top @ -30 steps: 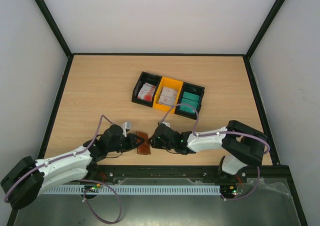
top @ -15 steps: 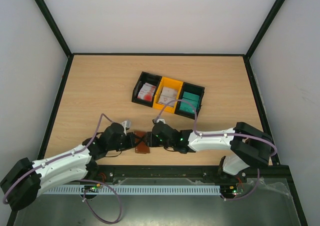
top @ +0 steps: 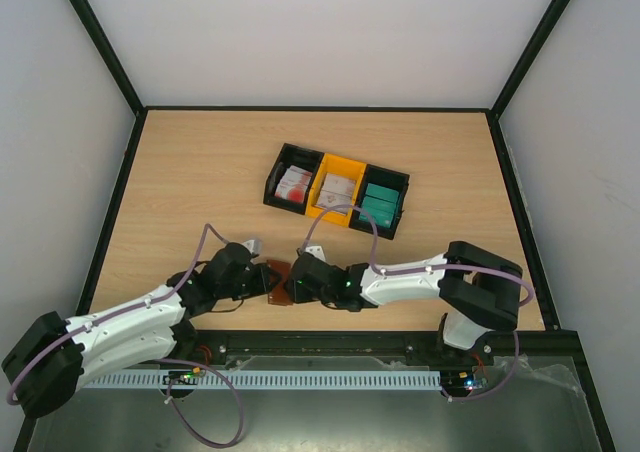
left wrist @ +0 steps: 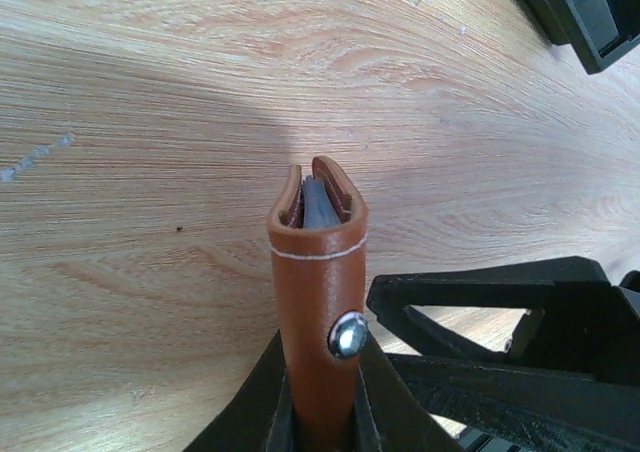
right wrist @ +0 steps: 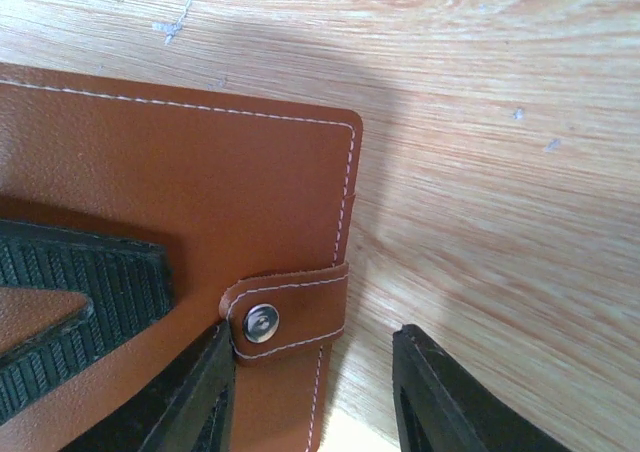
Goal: Put the credit cards into the card holder
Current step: Open the card holder at the center of the board.
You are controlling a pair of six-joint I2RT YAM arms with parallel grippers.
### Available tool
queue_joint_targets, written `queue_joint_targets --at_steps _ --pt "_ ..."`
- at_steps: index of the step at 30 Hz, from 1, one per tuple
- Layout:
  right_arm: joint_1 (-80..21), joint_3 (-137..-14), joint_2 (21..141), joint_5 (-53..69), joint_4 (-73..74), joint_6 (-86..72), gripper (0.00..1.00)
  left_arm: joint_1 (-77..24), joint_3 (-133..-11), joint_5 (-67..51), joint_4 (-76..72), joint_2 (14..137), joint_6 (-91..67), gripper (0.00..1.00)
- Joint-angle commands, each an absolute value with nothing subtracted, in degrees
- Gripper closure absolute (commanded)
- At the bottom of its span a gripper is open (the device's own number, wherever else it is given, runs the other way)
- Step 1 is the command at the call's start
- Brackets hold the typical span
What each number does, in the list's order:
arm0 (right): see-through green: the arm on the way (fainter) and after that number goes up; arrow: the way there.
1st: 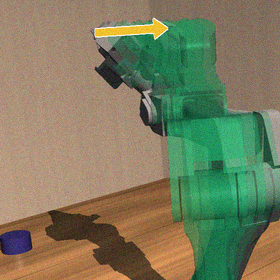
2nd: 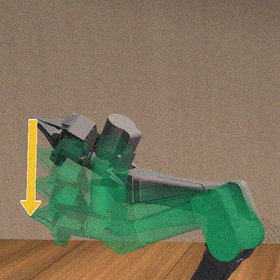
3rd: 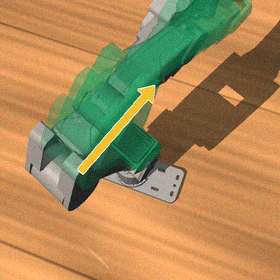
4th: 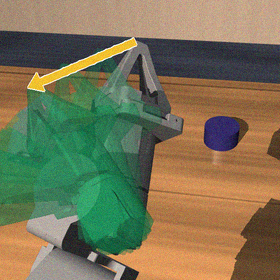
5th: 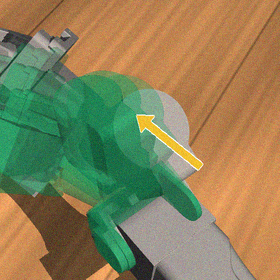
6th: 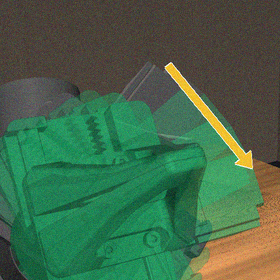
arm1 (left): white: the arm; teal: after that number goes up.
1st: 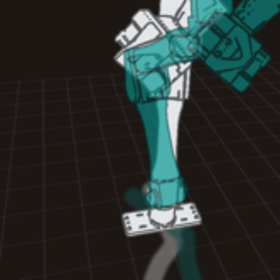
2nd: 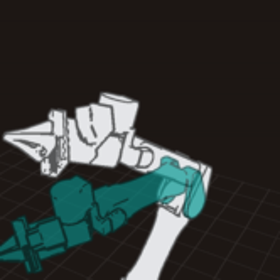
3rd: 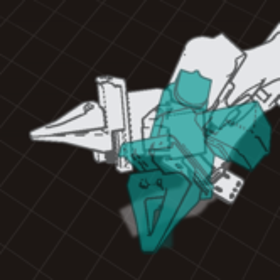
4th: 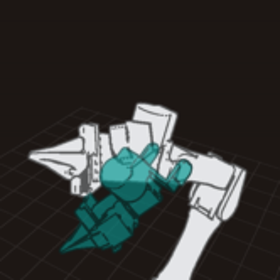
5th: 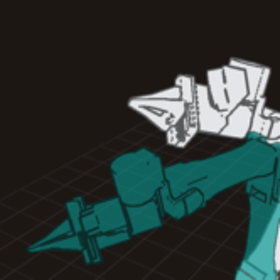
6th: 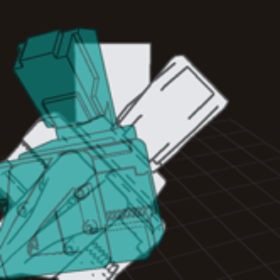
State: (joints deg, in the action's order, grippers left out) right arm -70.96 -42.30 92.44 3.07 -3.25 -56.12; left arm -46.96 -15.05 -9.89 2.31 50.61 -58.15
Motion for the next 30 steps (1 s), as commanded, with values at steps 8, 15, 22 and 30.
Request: queue_joint_targets --at_steps 8,15,22,30 --pt "-71.8 -47.4 99.2 -27.9 14.3 -66.0 0.69 -47.3 -18.2 -13.6 -0.2 48.3 -57.8 0.97" --pt "-71.9 -43.1 89.9 -29.7 16.0 -67.9 0.73 -47.3 -20.2 -12.0 2.4 48.6 -56.1 0.98" --pt "-71.5 -34.6 72.1 -17.1 0.5 -61.3 0.49 -47.4 -23.1 -10.6 3.9 50.6 -54.2 0.98" --pt "-71.0 -37.6 75.1 -8.0 -0.8 -61.2 0.55 -47.5 -25.0 -11.8 3.5 51.5 -53.5 0.98"
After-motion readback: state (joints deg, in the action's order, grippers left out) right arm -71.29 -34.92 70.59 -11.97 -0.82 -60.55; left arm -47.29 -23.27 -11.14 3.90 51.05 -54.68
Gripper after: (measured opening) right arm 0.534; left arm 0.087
